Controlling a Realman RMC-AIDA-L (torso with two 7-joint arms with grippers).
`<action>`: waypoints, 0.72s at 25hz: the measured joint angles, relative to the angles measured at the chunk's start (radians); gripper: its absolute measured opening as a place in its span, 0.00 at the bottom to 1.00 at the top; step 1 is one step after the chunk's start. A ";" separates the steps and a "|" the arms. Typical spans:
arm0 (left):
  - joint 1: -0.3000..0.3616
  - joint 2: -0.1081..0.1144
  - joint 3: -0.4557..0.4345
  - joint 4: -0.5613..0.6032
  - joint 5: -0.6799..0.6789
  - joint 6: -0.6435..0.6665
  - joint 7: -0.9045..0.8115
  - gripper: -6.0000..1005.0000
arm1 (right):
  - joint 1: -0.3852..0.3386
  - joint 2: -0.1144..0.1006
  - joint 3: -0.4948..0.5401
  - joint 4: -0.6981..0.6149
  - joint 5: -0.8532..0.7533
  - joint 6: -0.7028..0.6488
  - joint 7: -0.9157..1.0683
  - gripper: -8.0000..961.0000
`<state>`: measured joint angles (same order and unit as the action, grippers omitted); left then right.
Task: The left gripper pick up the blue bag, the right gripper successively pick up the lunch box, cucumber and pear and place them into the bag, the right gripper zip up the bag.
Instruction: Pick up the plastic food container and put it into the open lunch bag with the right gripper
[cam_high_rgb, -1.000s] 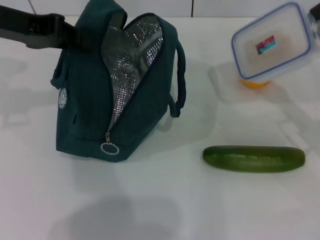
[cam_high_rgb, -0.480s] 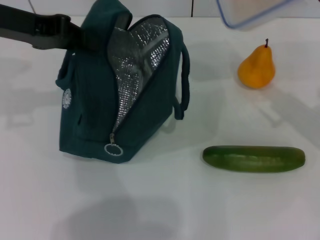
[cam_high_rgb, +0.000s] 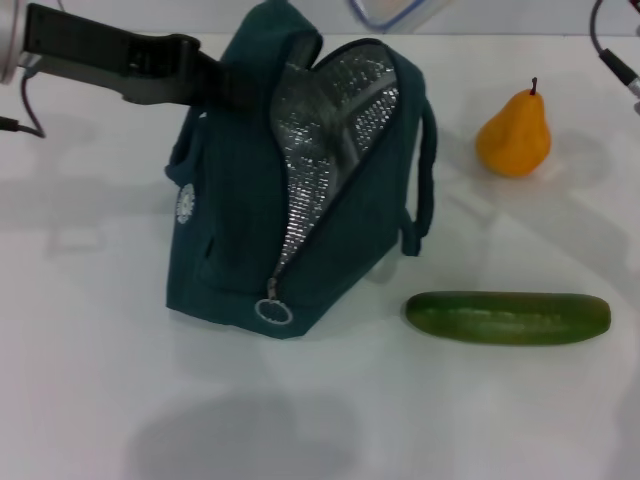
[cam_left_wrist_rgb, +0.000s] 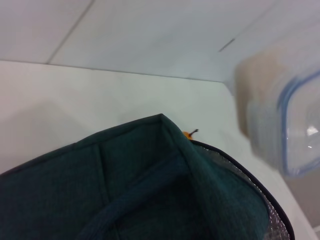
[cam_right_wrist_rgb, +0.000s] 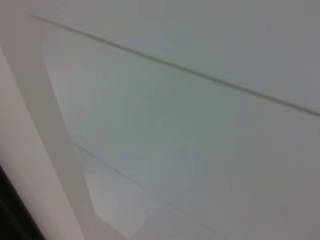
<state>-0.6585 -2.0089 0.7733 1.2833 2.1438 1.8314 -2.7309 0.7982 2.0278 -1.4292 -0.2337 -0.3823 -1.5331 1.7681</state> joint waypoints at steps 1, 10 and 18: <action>-0.006 -0.003 0.000 -0.009 -0.007 0.000 0.003 0.05 | 0.003 0.000 -0.011 0.000 0.001 0.003 0.001 0.10; -0.015 -0.007 -0.007 -0.050 -0.052 -0.011 0.032 0.05 | 0.009 0.000 -0.143 -0.003 0.002 0.079 0.002 0.10; -0.005 0.006 -0.012 -0.089 -0.071 -0.037 0.049 0.05 | -0.023 0.000 -0.225 0.000 -0.004 0.144 -0.009 0.10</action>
<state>-0.6639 -2.0029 0.7608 1.1942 2.0725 1.7943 -2.6821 0.7751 2.0279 -1.6544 -0.2338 -0.3863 -1.3895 1.7596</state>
